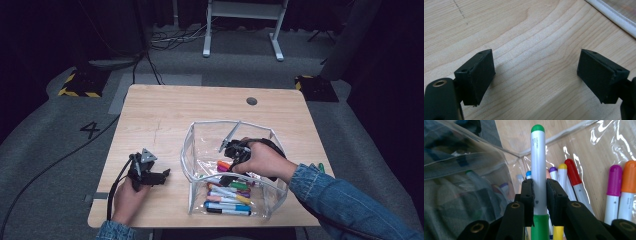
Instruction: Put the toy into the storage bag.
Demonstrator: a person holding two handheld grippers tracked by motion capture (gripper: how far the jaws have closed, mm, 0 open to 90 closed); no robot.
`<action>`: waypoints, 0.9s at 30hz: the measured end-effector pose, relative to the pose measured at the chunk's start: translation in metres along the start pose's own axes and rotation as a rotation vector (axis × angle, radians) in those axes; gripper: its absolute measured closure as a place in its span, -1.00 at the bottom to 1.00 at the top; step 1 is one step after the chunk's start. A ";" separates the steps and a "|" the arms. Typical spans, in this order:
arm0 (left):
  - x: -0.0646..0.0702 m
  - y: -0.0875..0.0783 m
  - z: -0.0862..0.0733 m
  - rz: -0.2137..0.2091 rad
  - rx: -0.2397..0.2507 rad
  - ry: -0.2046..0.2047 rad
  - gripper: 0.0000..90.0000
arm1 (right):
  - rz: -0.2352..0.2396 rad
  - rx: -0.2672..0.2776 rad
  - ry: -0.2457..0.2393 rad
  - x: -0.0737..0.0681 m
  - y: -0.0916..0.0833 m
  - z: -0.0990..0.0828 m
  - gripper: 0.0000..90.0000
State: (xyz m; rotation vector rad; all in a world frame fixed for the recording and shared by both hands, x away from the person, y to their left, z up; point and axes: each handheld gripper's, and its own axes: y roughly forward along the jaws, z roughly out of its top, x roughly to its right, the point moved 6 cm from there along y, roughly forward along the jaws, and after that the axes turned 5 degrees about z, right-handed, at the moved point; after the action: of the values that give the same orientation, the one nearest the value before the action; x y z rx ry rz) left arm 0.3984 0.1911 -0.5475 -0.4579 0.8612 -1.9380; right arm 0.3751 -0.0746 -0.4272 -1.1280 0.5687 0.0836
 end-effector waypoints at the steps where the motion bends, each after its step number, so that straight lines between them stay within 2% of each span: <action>1: 0.000 0.000 0.000 0.000 0.000 0.000 -0.67 | 0.007 -0.009 0.004 0.001 0.002 0.000 0.71; 3: 0.000 0.000 0.000 -0.001 0.000 0.001 -0.67 | 0.018 -0.034 0.015 0.005 0.009 -0.002 0.71; 12: 0.000 0.000 0.000 -0.002 0.001 0.003 -0.67 | -0.056 -0.165 0.014 0.020 0.023 -0.010 0.71; 16: 0.000 0.001 0.001 -0.003 0.003 0.006 -0.67 | -0.073 -0.196 0.010 0.024 0.029 -0.013 0.67; 17: 0.000 0.001 0.001 -0.003 0.002 0.006 -0.67 | -0.062 -0.184 -0.004 0.024 0.032 -0.013 0.36; 18: 0.000 0.001 0.001 -0.003 0.003 0.006 -0.67 | -0.068 -0.145 -0.014 0.024 0.033 -0.011 0.10; 19: 0.000 0.001 0.001 -0.003 0.003 0.006 -0.67 | -0.088 -0.109 -0.030 0.024 0.032 -0.008 0.00; 20: 0.000 0.000 0.000 -0.003 0.001 0.004 -0.67 | -0.114 -0.075 -0.059 0.024 0.028 -0.004 -0.06; 23: 0.000 0.000 0.000 -0.003 0.000 0.003 -0.67 | -0.176 0.039 -0.057 0.021 0.007 0.006 -0.13; 25: 0.000 0.000 0.000 -0.003 0.000 0.004 -0.67 | -0.235 0.100 -0.077 0.019 -0.012 0.010 -0.15; 27: 0.000 0.000 0.000 -0.003 0.000 0.004 -0.67 | -0.270 0.157 -0.064 0.014 -0.030 0.010 -0.15</action>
State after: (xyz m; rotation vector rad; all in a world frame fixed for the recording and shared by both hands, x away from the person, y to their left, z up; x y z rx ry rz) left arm 0.3987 0.1909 -0.5475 -0.4561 0.8633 -1.9425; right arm 0.4015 -0.0817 -0.4063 -1.0357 0.3559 -0.1552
